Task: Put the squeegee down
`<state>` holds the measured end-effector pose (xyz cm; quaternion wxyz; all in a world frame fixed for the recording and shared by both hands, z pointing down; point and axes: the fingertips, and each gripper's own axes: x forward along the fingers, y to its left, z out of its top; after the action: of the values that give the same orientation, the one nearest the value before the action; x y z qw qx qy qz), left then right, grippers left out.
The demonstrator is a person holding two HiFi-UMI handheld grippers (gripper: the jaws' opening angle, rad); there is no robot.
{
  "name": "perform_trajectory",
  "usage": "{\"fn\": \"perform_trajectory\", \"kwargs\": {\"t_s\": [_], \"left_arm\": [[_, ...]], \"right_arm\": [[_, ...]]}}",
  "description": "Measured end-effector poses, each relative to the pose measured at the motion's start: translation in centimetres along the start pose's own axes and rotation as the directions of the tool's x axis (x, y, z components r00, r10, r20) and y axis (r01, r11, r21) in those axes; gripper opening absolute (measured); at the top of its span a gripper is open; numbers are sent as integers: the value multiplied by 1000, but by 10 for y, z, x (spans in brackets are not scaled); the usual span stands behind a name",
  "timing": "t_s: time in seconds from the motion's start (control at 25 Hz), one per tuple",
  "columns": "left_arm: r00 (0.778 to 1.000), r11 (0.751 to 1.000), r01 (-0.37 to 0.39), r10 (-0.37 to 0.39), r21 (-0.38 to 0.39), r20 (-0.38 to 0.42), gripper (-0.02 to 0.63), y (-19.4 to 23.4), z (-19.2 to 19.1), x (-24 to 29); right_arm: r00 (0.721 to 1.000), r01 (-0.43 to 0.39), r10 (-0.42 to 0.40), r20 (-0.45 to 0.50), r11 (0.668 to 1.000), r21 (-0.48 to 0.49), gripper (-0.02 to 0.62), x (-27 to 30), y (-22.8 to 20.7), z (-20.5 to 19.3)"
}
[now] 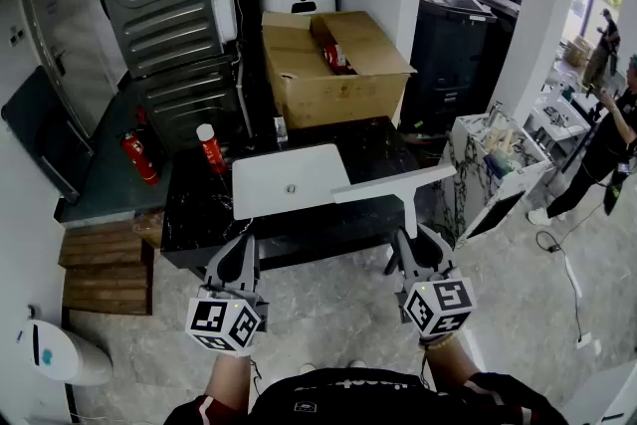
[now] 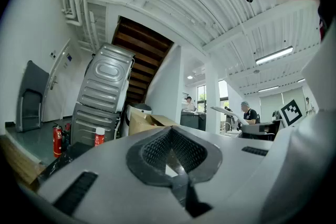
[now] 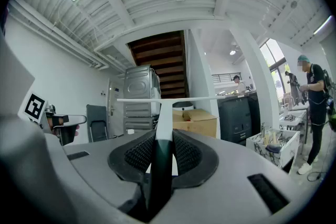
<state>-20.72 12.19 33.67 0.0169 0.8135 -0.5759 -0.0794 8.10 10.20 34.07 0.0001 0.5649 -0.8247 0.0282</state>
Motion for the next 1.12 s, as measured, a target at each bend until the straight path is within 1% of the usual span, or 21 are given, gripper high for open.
{"fn": "perform_trajectory", "kwargs": {"t_s": [0.52,0.64,0.88,1.12], "left_arm": [[1000,1000,15,-15,2,1,14,-7,2,5],[1000,1000,13,-13,2,0,14,-12,0,6],[1000,1000,10,-10,-4,-11,14,-27,-10,15],[1000,1000,-9,9,4,-18,14,-52,-17,30]], "right_arm": [[1000,-8,8,1,1000,-6,121,-1,-1,2],[1000,-20,20,2,1000,11,121,-4,-4,0],[1000,-27,27,1,1000,11,121,-7,-20,-3],[999,-47,47,-6,998,40,121,-10,-50,-10]]}}
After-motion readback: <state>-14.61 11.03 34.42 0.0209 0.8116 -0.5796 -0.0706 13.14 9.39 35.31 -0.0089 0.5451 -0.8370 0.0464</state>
